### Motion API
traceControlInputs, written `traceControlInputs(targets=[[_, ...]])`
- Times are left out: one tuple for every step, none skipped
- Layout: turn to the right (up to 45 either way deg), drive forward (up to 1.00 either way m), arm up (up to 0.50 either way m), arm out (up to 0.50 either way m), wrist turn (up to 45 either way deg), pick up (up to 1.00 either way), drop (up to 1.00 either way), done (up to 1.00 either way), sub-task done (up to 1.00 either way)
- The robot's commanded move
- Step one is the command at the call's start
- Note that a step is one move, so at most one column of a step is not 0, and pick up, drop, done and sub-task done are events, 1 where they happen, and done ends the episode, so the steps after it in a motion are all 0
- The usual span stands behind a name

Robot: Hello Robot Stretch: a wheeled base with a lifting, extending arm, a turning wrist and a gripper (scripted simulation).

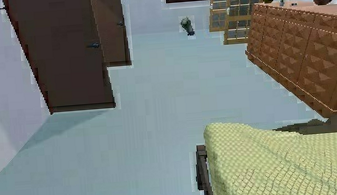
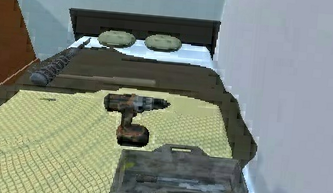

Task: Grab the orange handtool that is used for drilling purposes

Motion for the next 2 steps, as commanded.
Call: traceControlInputs(targets=[[0.0,0.00,0.50,0.00,0.0,0.00,0.00,0.00,0.00],[0.0,0.00,0.26,0.00,0.0,0.00,0.00,0.00,0.00]])
